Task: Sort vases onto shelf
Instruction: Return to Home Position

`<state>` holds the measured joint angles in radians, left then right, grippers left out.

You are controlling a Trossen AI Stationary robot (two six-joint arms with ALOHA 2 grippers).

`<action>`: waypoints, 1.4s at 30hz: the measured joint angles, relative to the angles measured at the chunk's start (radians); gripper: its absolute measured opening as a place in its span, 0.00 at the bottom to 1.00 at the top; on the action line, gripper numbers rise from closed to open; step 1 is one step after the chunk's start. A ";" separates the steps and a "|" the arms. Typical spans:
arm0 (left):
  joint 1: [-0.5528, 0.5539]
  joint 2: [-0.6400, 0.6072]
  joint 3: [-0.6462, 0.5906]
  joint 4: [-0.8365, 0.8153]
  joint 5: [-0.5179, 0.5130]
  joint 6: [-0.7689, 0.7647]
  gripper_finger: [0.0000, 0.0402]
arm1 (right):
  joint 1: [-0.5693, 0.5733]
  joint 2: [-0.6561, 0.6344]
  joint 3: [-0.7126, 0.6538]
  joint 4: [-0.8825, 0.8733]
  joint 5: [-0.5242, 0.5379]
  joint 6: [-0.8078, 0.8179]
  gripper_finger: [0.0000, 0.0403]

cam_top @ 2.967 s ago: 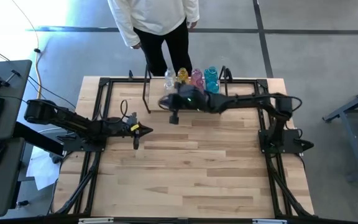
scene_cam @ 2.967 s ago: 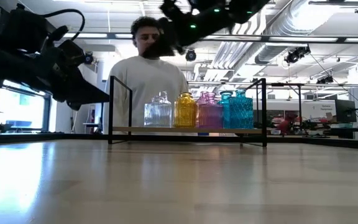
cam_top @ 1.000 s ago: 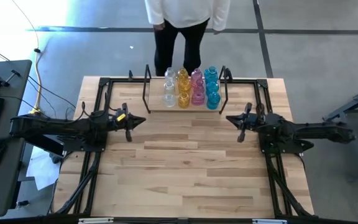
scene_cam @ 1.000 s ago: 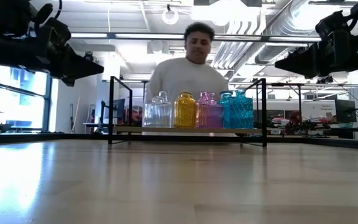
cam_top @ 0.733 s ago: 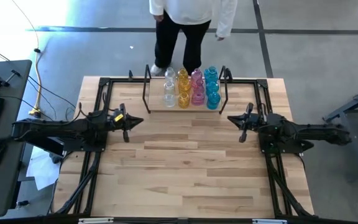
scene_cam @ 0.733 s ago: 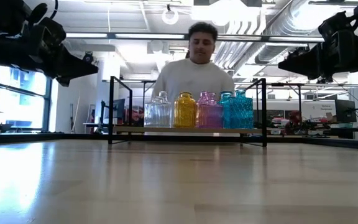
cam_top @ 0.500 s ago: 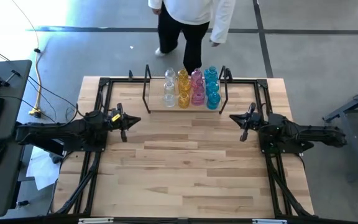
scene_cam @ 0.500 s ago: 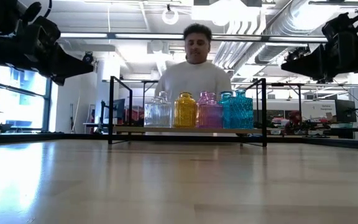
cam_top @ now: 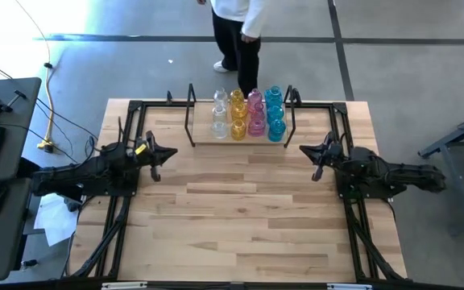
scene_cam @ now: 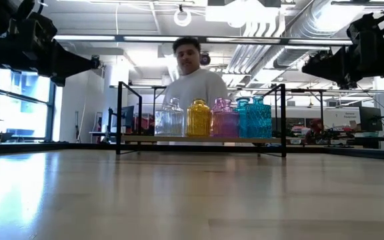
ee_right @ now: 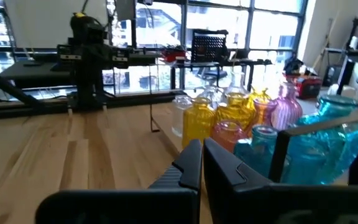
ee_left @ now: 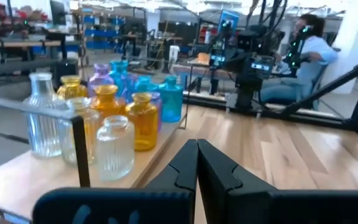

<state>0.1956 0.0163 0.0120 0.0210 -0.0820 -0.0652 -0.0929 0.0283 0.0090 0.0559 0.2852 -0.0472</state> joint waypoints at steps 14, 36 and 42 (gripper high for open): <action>0.021 0.028 0.000 -0.001 0.019 -0.073 0.00 | -0.051 0.085 0.000 0.000 -0.006 0.095 0.00; 0.020 0.030 0.000 -0.002 0.019 -0.080 0.00 | -0.051 0.084 -0.001 0.002 -0.008 0.092 0.00; 0.020 0.030 0.000 -0.002 0.019 -0.081 0.00 | -0.051 0.084 -0.001 0.002 -0.008 0.092 0.00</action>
<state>0.2157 0.0460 0.0116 0.0193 -0.0628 -0.1458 -0.1444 0.1120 0.0082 0.0574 0.2775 0.0449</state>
